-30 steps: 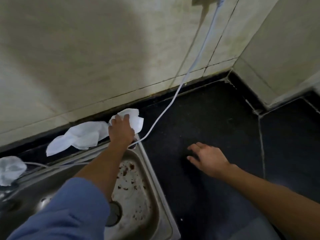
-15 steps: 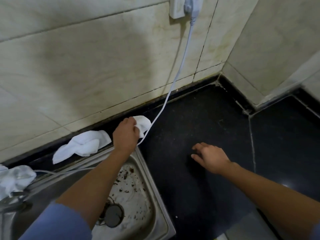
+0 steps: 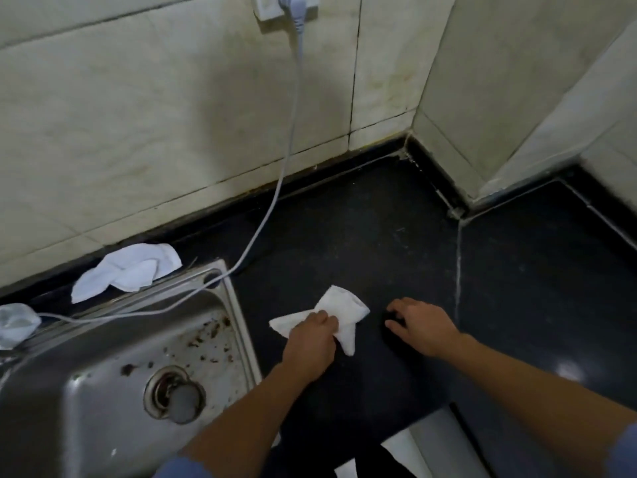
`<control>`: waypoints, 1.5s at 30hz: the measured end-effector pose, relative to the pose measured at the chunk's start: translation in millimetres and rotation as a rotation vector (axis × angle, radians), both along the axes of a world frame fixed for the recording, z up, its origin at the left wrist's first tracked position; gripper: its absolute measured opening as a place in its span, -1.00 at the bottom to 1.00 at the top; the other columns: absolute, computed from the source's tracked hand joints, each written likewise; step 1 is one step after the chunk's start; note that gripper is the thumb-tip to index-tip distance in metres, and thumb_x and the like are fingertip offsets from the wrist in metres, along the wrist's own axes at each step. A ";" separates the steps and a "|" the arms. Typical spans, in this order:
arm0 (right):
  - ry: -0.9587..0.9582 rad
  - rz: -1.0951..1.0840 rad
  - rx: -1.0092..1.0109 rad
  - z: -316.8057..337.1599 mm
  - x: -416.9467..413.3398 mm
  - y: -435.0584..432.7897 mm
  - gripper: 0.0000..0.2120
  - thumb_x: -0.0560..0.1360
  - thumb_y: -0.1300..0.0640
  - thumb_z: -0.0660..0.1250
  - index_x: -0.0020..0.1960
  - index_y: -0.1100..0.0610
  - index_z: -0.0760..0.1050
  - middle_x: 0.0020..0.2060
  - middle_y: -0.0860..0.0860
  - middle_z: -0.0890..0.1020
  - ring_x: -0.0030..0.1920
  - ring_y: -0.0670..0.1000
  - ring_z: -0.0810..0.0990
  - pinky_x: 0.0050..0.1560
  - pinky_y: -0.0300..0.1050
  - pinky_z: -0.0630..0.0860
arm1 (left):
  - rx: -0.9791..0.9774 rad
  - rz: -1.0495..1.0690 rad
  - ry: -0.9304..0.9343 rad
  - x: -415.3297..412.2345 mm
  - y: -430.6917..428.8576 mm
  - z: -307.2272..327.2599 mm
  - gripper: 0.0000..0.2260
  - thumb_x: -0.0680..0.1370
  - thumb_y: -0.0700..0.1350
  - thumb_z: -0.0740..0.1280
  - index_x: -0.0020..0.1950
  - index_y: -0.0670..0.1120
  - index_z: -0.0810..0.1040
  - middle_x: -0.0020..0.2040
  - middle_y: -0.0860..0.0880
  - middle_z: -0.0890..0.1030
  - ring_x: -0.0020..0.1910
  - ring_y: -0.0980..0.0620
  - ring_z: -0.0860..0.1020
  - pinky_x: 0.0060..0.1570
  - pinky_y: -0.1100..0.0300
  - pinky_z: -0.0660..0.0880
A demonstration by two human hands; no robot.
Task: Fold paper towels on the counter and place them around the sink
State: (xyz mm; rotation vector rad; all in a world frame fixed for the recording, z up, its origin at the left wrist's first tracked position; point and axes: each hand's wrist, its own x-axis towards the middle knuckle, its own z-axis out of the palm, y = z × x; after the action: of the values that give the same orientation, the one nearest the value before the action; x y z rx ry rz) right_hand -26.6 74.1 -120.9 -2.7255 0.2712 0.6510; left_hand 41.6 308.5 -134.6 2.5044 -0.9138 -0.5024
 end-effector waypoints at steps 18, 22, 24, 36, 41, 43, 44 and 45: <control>-0.149 0.120 0.194 -5.6 17.5 32.3 -0.74 0.53 -0.11 0.25 -0.09 0.07 0.56 -0.11 -0.08 0.56 -0.03 -0.07 0.45 -0.09 -0.07 0.47 | 0.374 0.125 0.056 1.0 28.2 3.7 -0.86 0.50 -0.08 0.27 -0.02 -0.07 0.57 0.08 -0.05 0.48 0.09 -0.06 0.44 0.05 0.08 0.42; -0.319 -0.026 0.302 13.6 14.4 18.6 -0.77 0.55 -0.06 0.27 -0.20 0.05 0.50 -0.33 -0.07 0.55 -0.30 -0.08 0.50 -0.23 -0.05 0.49 | 0.348 0.102 0.158 -4.3 34.8 5.2 -0.83 0.49 -0.07 0.29 0.06 -0.06 0.49 0.06 -0.05 0.53 0.07 -0.06 0.51 0.02 0.09 0.45; -0.378 -0.087 0.351 21.3 27.4 15.9 -0.80 0.56 -0.03 0.27 -0.18 0.04 0.49 -0.38 -0.07 0.55 -0.35 -0.07 0.53 -0.31 -0.04 0.48 | 0.305 0.140 0.195 -5.8 35.9 4.5 -0.68 0.50 -0.02 0.31 0.23 -0.03 0.40 0.11 -0.05 0.55 0.07 -0.07 0.54 0.00 0.11 0.46; -0.244 -0.333 0.242 -9.4 115.1 1.1 -0.78 0.60 0.00 0.19 0.11 0.11 0.50 -0.09 0.09 0.61 -0.05 0.11 0.58 -0.11 -0.11 0.43 | 0.118 0.585 0.034 44.2 35.4 4.5 -0.93 0.50 -0.11 0.29 -0.07 -0.10 0.50 -0.10 -0.11 0.58 -0.11 -0.13 0.56 -0.21 0.09 0.44; -0.118 -0.486 0.438 -17.2 88.0 -11.0 -0.54 0.44 -0.24 0.34 0.20 0.04 0.49 -0.02 0.00 0.63 -0.02 0.03 0.61 0.02 0.02 0.56 | 0.047 0.639 0.002 38.6 25.8 8.0 -0.88 0.52 -0.11 0.29 0.04 -0.08 0.49 -0.01 -0.07 0.51 -0.05 -0.06 0.52 -0.15 0.04 0.48; -0.064 -0.505 0.517 -16.4 70.2 -15.3 -0.51 0.34 -0.23 0.46 0.13 0.04 0.51 -0.10 -0.02 0.65 -0.10 -0.03 0.63 -0.05 -0.01 0.58 | 0.027 0.528 -0.019 16.0 11.6 10.0 -0.93 0.52 -0.08 0.28 -0.08 -0.06 0.51 -0.09 -0.02 0.52 -0.09 -0.01 0.51 -0.17 0.10 0.47; -0.034 -0.487 0.516 -17.3 62.8 -16.4 -0.60 0.33 -0.15 0.50 0.03 0.07 0.55 -0.18 -0.01 0.65 -0.18 -0.04 0.62 -0.12 -0.01 0.58 | 0.019 0.446 -0.025 2.6 3.1 9.5 -0.90 0.52 -0.04 0.28 -0.11 -0.05 0.51 -0.11 0.00 0.51 -0.09 0.01 0.51 -0.16 0.12 0.48; -0.018 -0.470 0.499 -18.7 56.9 -16.5 -0.72 0.34 -0.06 0.52 -0.09 0.10 0.57 -0.27 0.01 0.64 -0.26 -0.04 0.59 -0.18 -0.01 0.55 | 0.025 0.353 -0.029 -10.3 -5.9 7.8 -0.86 0.52 0.01 0.28 -0.09 -0.04 0.52 -0.09 0.02 0.51 -0.07 0.02 0.50 -0.13 0.13 0.48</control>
State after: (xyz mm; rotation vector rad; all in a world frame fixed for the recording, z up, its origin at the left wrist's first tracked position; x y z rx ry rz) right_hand 30.4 57.6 -139.6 -2.0860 0.6266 0.4774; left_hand 31.3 302.7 -126.9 2.6222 -0.4584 -0.3638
